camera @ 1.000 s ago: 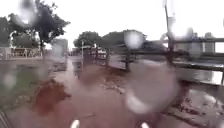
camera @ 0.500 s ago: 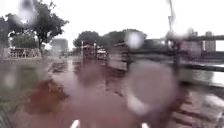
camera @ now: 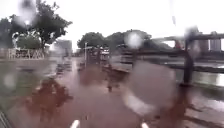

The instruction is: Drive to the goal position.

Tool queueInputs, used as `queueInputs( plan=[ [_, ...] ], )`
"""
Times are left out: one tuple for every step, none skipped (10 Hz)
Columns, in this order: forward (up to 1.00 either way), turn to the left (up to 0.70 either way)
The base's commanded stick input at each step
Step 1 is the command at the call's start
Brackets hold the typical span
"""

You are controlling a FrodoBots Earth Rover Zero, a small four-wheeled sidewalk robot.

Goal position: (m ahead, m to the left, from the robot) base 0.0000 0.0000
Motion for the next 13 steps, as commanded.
queueInputs(
  plan=[
    [0.70, 0.14],
    [0.70, 0.12],
    [0.70, 0.09],
    [0.70, 0.07],
    [0.70, 0.05],
    [0.70, 0.03],
    [0.70, 0.00],
    [0.70, 0.00],
    [0.70, 0.00],
    [0.70, 0.00],
    [0.70, 0.00],
    [0.70, 0.00],
    [0.70, 0.00]
  ],
)
